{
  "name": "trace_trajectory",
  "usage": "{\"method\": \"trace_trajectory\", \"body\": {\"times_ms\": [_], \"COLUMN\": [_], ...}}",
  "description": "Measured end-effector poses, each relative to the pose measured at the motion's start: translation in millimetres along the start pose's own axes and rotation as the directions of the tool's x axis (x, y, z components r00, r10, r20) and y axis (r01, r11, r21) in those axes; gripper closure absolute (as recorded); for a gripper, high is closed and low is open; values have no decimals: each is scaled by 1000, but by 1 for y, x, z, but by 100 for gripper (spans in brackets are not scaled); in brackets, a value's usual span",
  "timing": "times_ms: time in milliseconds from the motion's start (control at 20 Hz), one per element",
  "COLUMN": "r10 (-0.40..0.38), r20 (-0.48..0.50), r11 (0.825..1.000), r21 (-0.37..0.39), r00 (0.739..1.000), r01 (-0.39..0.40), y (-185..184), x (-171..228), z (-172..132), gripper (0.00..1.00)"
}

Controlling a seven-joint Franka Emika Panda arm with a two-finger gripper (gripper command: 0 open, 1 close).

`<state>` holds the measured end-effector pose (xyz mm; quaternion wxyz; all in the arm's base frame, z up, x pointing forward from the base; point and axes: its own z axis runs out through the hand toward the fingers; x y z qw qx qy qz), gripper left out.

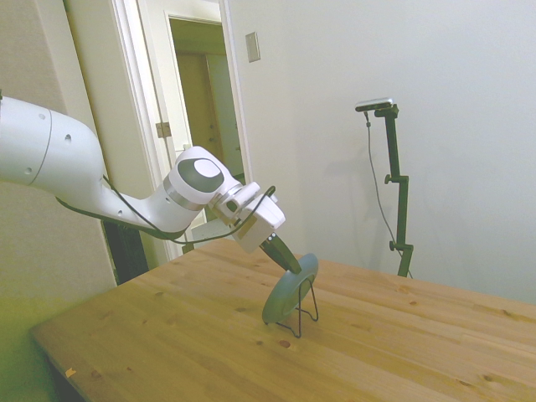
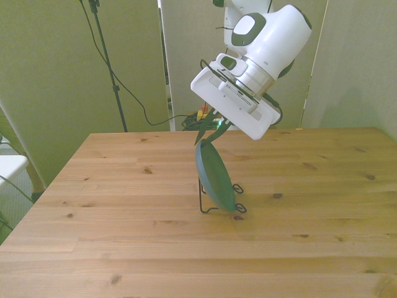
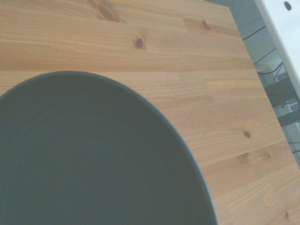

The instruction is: Load the plate

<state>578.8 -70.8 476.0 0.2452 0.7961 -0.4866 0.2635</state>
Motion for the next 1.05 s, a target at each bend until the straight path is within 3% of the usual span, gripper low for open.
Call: {"method": "trace_trajectory", "body": {"times_ms": [200,400,650,850,1050], "r10": [22,52,-39,-152,-290], "r20": [-16,1,193,345,475], "r11": [999,991,960,924,869], "r21": [26,120,279,383,495], "r00": [1000,999,980,926,831], "r01": [-22,-51,-17,9,20], "y": [3,19,38,41,47], "x": [12,25,13,7,7], "z": [-16,-64,-115,-118,-110], "gripper": [0,0,0,0,0]}}
